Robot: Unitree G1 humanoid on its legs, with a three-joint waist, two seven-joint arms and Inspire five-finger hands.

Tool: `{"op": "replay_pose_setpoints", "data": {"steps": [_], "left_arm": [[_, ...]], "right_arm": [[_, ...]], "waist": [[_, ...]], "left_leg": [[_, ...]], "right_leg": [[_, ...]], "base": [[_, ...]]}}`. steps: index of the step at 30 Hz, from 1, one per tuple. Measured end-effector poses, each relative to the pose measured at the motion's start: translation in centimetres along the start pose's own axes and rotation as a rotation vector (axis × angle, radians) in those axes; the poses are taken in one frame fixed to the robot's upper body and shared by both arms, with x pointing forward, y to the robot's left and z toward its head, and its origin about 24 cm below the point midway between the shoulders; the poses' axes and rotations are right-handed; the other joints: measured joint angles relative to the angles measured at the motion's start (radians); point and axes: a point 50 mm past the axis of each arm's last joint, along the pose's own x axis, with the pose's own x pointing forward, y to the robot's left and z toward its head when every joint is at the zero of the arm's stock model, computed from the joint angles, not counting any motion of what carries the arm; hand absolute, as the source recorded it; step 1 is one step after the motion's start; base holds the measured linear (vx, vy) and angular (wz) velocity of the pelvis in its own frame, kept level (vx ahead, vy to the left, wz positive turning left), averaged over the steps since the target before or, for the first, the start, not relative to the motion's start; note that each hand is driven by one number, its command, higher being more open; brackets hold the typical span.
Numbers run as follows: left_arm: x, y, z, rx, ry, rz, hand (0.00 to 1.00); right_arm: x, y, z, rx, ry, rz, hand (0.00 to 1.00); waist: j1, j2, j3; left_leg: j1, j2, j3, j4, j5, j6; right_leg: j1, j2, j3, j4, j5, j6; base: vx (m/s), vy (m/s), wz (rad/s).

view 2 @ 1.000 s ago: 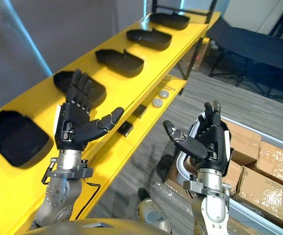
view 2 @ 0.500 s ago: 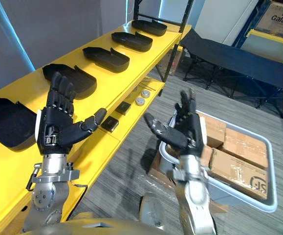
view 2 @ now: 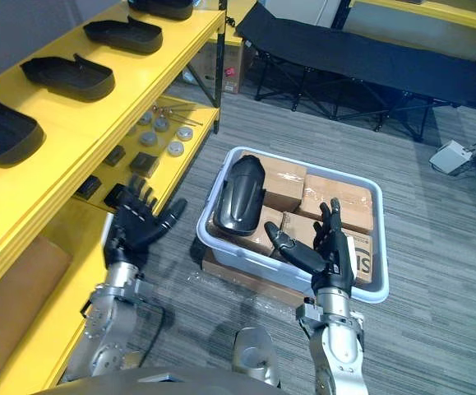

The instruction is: Walk over and take three plastic housings, then place them on the shelf

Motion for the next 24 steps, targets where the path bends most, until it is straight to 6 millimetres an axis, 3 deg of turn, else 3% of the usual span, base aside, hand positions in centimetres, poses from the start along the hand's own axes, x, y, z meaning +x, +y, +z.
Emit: {"op": "replay_pose_setpoints", "data": {"steps": [1,3,6,7,8,11,16,18,19,22,24], "left_arm": [[-0.1,-0.5,-0.2,-0.008,0.006,-0.027,1.0],[-0.3,-1.9,-0.2,0.017,-0.005,-0.109,1.0],[-0.3,-1.9,0.4,0.006,-0.029,-0.131,1.0],[-0.3,-1.6,0.6,0.014,-0.043,-0.13,1.0],[-0.4,-1.2,0.7,0.024,-0.042,-0.128,1.0],[-0.7,-0.1,0.7,0.062,-0.03,-0.113,1.0],[0.1,0.2,0.6,0.119,0.001,-0.15,1.0],[1.0,1.2,-0.8,0.21,0.086,-0.139,1.0],[1.1,1.7,-1.3,0.246,0.112,-0.13,1.0],[1.2,5.1,-4.1,0.411,0.274,-0.024,1.0],[0.3,7.6,-5.4,0.44,0.366,0.083,1.0]], "right_arm": [[0.1,-0.2,0.1,0.002,-0.002,-0.003,1.0],[0.5,-0.4,0.4,0.013,-0.015,-0.006,1.0],[0.5,-0.3,0.3,0.02,-0.012,-0.016,1.0],[0.5,0.1,0.2,0.031,-0.008,-0.018,1.0],[0.6,0.6,0.0,0.045,-0.005,-0.021,1.0],[0.9,1.8,-0.7,0.086,0.019,-0.041,1.0],[1.9,2.1,-4.2,0.115,0.159,-0.181,1.0],[3.2,1.7,-5.3,0.096,0.196,-0.26,1.0],[3.7,1.6,-5.3,0.094,0.194,-0.277,1.0],[7.8,1.0,-3.8,0.067,0.136,-0.361,1.0],[11.1,0.2,-0.6,0.079,0.034,-0.424,1.0]], "waist": [[0.006,0.012,0.0],[0.029,0.053,0.0],[0.05,0.07,-0.004],[0.068,0.072,-0.008],[0.083,0.053,0.0],[0.096,0.045,0.004],[0.112,-0.021,0.013],[0.13,-0.046,0.028],[0.131,-0.049,0.034],[0.143,-0.061,0.088],[0.177,-0.062,0.147]], "left_leg": [[0.001,-0.014,-0.007,-0.004,-0.008,-0.012],[0.004,-0.125,-0.017,-0.013,-0.072,-0.005],[0.019,-0.21,-0.019,-0.097,-0.124,0.018],[0.056,-0.233,-0.017,-0.183,-0.127,0.002],[0.064,-0.255,0.01,-0.21,-0.112,0.014],[0.058,-0.268,0.041,-0.21,-0.106,0.025],[-0.005,-0.272,0.038,-0.175,-0.111,0.043],[-0.053,-0.274,0.029,-0.14,-0.114,0.048],[-0.067,-0.274,0.023,-0.129,-0.115,0.049],[-0.123,-0.27,-0.009,-0.071,-0.121,0.046],[-0.153,-0.267,-0.023,-0.044,-0.125,0.043]], "right_leg": [[0.0,0.0,0.009,-0.018,0.011,-0.004],[0.003,0.003,0.046,-0.089,0.051,-0.014],[-0.006,0.005,0.073,-0.137,0.093,-0.003],[-0.027,0.01,0.089,-0.141,0.119,0.021],[-0.04,-0.001,0.115,-0.166,0.145,0.031],[-0.037,-0.003,0.135,-0.245,0.222,0.04],[0.01,-0.006,0.086,-0.443,0.361,0.034],[0.017,-0.011,0.052,-0.508,0.407,0.025],[0.016,-0.012,0.046,-0.518,0.413,0.023],[0.014,-0.01,0.02,-0.545,0.435,0.015],[0.011,-0.003,0.012,-0.566,0.454,0.002]], "base": [[-0.07,-0.052,-0.31],[-0.08,0.064,-0.42],[-0.07,0.104,-0.31],[-0.07,0.132,-0.51],[-0.06,0.105,-0.53],[-0.04,0.126,-0.51],[-0.07,0.083,-0.04],[-0.11,0.021,0.11],[-0.12,0.005,0.16],[-0.14,-0.015,0.2],[-0.15,-0.026,0.04]]}}
